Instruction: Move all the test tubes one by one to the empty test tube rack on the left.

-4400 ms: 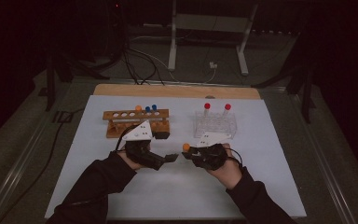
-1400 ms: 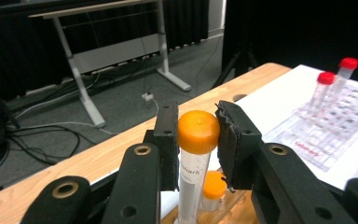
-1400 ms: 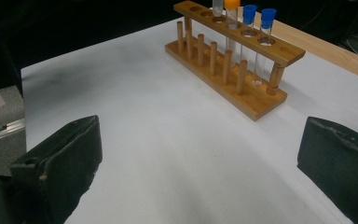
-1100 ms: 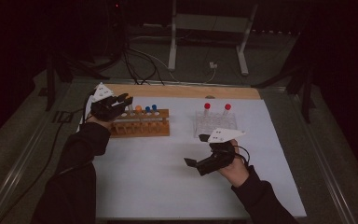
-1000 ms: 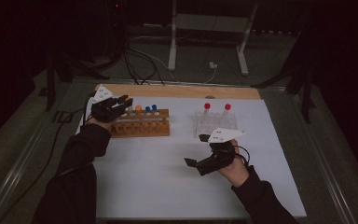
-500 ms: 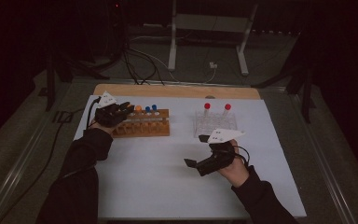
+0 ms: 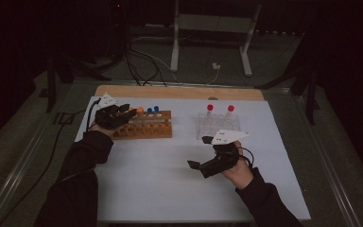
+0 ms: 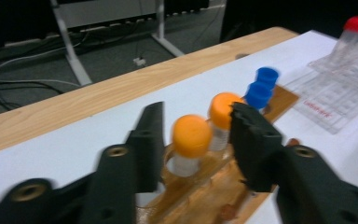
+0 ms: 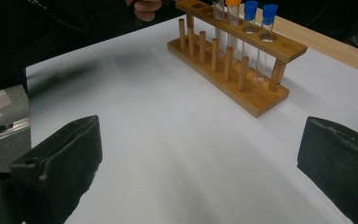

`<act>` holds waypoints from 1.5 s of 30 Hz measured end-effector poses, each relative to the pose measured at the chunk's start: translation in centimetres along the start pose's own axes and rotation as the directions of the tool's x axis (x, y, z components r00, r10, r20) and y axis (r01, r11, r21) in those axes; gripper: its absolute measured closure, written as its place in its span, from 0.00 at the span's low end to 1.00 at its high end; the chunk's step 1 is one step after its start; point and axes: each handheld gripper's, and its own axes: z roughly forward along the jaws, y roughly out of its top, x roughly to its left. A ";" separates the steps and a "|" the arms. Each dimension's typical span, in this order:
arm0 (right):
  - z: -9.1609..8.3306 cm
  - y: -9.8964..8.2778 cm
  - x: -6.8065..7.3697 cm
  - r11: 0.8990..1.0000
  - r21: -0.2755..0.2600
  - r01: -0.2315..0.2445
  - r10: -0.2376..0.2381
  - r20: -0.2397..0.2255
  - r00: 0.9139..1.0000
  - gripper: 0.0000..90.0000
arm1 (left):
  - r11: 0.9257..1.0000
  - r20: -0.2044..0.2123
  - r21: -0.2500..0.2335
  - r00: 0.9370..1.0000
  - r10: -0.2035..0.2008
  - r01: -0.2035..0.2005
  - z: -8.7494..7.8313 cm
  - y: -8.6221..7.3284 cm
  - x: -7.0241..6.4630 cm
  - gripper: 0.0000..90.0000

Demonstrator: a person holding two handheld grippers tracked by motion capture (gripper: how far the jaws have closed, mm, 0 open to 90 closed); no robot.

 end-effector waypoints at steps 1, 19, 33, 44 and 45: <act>-0.1 0.1 0.0 1.000 -0.002 0.000 0.000 0.003 1.000 0.00 | 1.000 0.012 -0.004 1.000 -0.008 0.008 -0.3 0.2 -0.1 0.52; -3.7 1.6 -4.7 0.994 -0.095 -0.050 0.061 0.122 0.991 0.00 | 0.997 0.181 -0.056 0.982 0.055 -0.046 -5.5 0.8 -4.8 0.02; -3.8 -1.6 -11.2 0.986 -0.069 -0.153 0.167 0.330 0.929 0.07 | 0.996 0.286 -0.043 0.955 0.082 -0.073 -6.2 -2.4 -8.6 0.02; -2.4 -2.8 -15.3 0.973 -0.011 -0.231 0.213 0.430 0.877 0.49 | 0.996 0.296 -0.036 0.951 0.093 -0.087 -6.2 -3.1 -9.2 0.02; -2.3 -2.8 -15.6 0.971 -0.009 -0.239 0.219 0.435 0.873 0.51 | 0.996 0.294 -0.036 0.952 0.091 -0.084 -6.2 -3.1 -9.2 0.02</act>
